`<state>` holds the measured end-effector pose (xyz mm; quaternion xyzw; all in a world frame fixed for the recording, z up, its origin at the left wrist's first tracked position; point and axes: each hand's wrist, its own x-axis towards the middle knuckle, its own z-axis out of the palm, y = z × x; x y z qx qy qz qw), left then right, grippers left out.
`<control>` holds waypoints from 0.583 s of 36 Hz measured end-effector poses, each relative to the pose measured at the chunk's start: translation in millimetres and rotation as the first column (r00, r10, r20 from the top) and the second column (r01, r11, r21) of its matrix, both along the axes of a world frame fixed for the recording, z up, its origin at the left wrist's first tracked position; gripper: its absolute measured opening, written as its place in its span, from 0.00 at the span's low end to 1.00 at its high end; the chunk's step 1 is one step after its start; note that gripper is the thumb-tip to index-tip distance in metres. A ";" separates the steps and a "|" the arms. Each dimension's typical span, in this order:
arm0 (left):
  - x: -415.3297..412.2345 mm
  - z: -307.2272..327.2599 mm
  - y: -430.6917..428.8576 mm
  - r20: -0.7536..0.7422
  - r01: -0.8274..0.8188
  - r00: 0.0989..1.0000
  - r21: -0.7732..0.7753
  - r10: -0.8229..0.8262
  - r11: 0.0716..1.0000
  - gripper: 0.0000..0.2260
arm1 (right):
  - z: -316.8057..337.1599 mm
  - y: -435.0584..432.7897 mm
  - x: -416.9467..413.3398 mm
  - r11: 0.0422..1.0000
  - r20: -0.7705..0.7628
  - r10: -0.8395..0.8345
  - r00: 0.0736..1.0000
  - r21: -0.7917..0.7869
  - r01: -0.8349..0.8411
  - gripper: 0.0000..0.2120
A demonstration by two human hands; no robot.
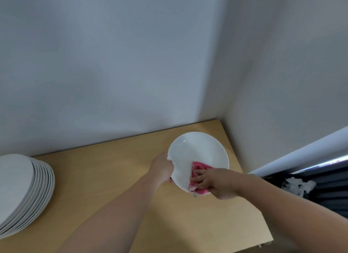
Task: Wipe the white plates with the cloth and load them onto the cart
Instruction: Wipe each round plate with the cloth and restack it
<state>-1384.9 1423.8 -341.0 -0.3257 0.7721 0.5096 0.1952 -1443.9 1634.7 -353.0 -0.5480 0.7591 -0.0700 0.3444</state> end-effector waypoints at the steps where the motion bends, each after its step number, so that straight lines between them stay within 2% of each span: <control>1: -0.5 0.1 -0.3 0.001 0.002 1.000 0.001 -0.002 1.000 0.14 | 2.7 5.1 -4.4 0.999 -0.013 0.016 1.000 0.040 -0.015 0.24; 4: -2.9 0.3 -1.7 0.006 -0.010 1.000 0.011 0.010 1.000 0.13 | 15.7 17.5 -21.6 0.984 -0.110 0.057 0.992 0.177 -0.037 0.25; 9: -3.6 -2.8 -1.1 -0.003 -0.038 0.999 0.055 0.039 0.998 0.14 | 23.2 29.5 -30.6 0.961 -0.289 0.107 0.951 0.274 -0.025 0.24; 14: -1.9 1.3 -1.6 0.006 -0.036 0.999 0.112 0.036 0.993 0.17 | 15.0 29.7 -28.5 0.964 -0.378 0.104 0.920 0.266 0.000 0.25; 18: -4.3 6.3 -1.7 0.002 -0.008 1.000 0.103 0.008 0.995 0.16 | 13.5 19.8 -34.8 0.972 -0.446 0.101 0.889 0.237 0.009 0.19; 21: -2.8 5.7 -2.0 -0.004 -0.020 1.000 0.126 0.021 0.992 0.17 | 5.7 9.0 -39.8 0.972 -0.501 0.070 0.863 0.230 0.055 0.22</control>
